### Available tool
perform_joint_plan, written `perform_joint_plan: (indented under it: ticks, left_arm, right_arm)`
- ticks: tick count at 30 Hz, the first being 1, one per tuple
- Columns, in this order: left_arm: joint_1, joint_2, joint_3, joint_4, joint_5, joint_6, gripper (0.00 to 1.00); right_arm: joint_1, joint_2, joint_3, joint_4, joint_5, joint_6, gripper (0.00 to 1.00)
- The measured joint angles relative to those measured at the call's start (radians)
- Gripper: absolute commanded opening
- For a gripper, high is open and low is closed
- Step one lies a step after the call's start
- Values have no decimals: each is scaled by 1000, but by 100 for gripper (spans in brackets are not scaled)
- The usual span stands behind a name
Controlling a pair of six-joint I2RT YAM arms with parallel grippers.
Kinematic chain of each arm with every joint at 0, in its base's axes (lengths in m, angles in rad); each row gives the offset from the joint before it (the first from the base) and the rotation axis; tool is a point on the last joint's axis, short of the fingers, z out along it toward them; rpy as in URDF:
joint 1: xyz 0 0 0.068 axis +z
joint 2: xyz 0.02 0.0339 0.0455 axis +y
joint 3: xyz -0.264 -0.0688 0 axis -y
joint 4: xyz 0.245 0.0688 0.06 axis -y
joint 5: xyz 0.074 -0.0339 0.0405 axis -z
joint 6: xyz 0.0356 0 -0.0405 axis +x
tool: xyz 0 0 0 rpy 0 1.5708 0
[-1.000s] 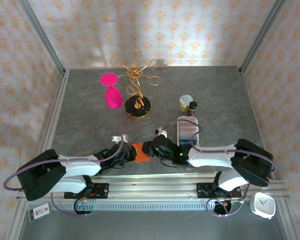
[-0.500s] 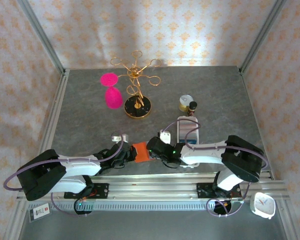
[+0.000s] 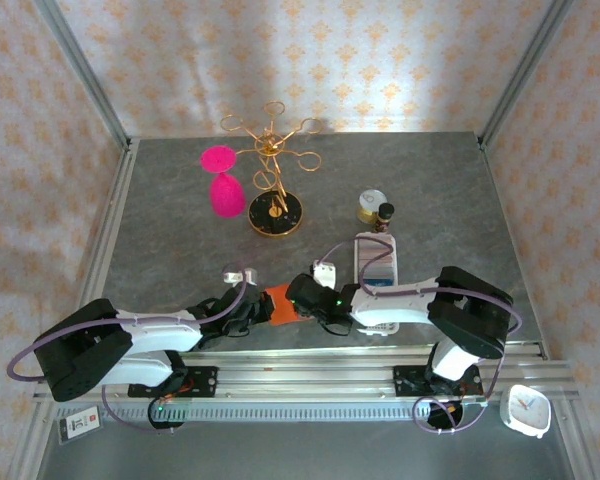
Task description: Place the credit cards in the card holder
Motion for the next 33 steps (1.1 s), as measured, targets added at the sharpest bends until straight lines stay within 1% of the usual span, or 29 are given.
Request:
perform_joint_plan:
  ticks: [3,4,5,7,11,15,17,19,20,21,24,28,29,31,33]
  left_arm:
    - [0,0,0,0,0,0,1]
    - [0,0,0,0,0,0,4]
    - [0,0,0,0,0,0,11]
    - [0,0,0,1,0,-3,17]
    - [0,-10,1,0,3,-8,20]
    - [2,-45,1,-32,1,-11,30]
    - [10,-79,1,-60,-3,-13,38]
    - [21,-119,2,-89,-11,-18,40]
    - [27,-142,3,-106,-18,-19,40]
    - [32,-166,5,-126,-24,-19,37]
    - [39,-226,25,-182,-34,-21,25]
    - [44,-261,82,-211,-42,-12,19]
    - [45,-254,103,-209,-35,-10,17]
    - [45,-209,153,-204,-7,-5,10]
    - [45,-125,216,-200,32,8,9]
  right_arm:
    - [0,0,-14,61,-38,0,43]
    - [0,-1,-18,80,-49,0,43]
    - [0,-2,-24,100,-62,0,43]
    - [0,-7,-33,133,-86,1,42]
    - [0,-8,-42,177,-120,3,38]
    - [-3,-8,-51,199,-136,8,34]
    - [-5,-8,-56,203,-138,9,31]
    - [-8,-8,-64,212,-142,13,29]
    - [-10,-8,-68,217,-145,14,27]
    - [-10,-8,-70,221,-145,16,26]
    - [-10,-8,-74,232,-146,16,23]
    - [-10,-8,-76,245,-152,16,22]
    - [-10,-8,-78,249,-153,15,22]
    - [-11,-8,-82,256,-156,15,23]
    - [-10,-8,-84,262,-157,13,25]
